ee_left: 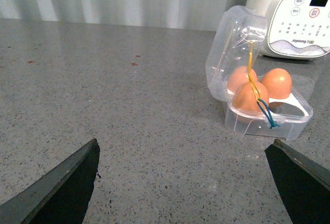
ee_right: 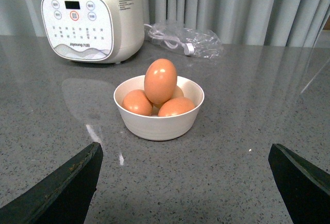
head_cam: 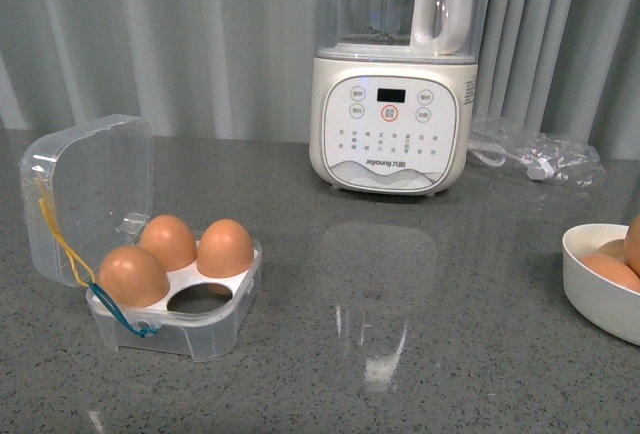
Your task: Put egg into box
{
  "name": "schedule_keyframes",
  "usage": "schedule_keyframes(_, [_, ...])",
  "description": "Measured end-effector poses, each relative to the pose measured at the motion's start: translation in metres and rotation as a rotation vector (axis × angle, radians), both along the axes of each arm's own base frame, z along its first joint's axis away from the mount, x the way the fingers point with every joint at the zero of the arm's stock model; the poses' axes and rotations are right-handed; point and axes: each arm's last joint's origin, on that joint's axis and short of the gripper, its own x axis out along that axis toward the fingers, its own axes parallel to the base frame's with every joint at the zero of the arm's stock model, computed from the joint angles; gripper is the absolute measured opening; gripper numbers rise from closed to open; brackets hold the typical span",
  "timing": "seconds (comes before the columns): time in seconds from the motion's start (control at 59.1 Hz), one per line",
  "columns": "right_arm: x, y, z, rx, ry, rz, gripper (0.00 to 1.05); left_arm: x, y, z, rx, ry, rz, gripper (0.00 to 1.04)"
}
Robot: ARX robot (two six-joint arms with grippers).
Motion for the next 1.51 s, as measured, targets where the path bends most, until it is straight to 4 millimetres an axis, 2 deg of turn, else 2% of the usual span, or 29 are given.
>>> schedule_keyframes(0.93, [0.000, 0.000, 0.000, -0.002, -0.003, -0.005, 0.98, 0.000, 0.000, 0.000, 0.000, 0.000, 0.000, 0.98])
schedule_keyframes(1.015, [0.000, 0.002, 0.009, -0.002, -0.084, -0.079, 0.98, 0.000, 0.000, 0.000, 0.000, 0.000, 0.000, 0.98])
schedule_keyframes(1.167, [0.005, 0.005, 0.027, -0.004, -0.151, -0.039, 0.98, 0.000, 0.000, 0.000, 0.000, 0.000, 0.000, 0.98])
schedule_keyframes(1.336, [0.027, -0.002, 0.057, -0.017, -0.228, -0.018, 0.98, 0.000, 0.000, 0.000, 0.000, -0.001, 0.000, 0.98])
schedule_keyframes(1.387, [0.039, -0.007, 0.066, -0.015, -0.235, -0.026, 0.98, 0.000, 0.000, 0.000, 0.000, 0.000, 0.000, 0.98])
schedule_keyframes(1.505, [0.082, -0.020, 0.082, 0.026, -0.156, -0.026, 0.98, 0.000, 0.000, 0.000, 0.000, -0.001, 0.000, 0.98])
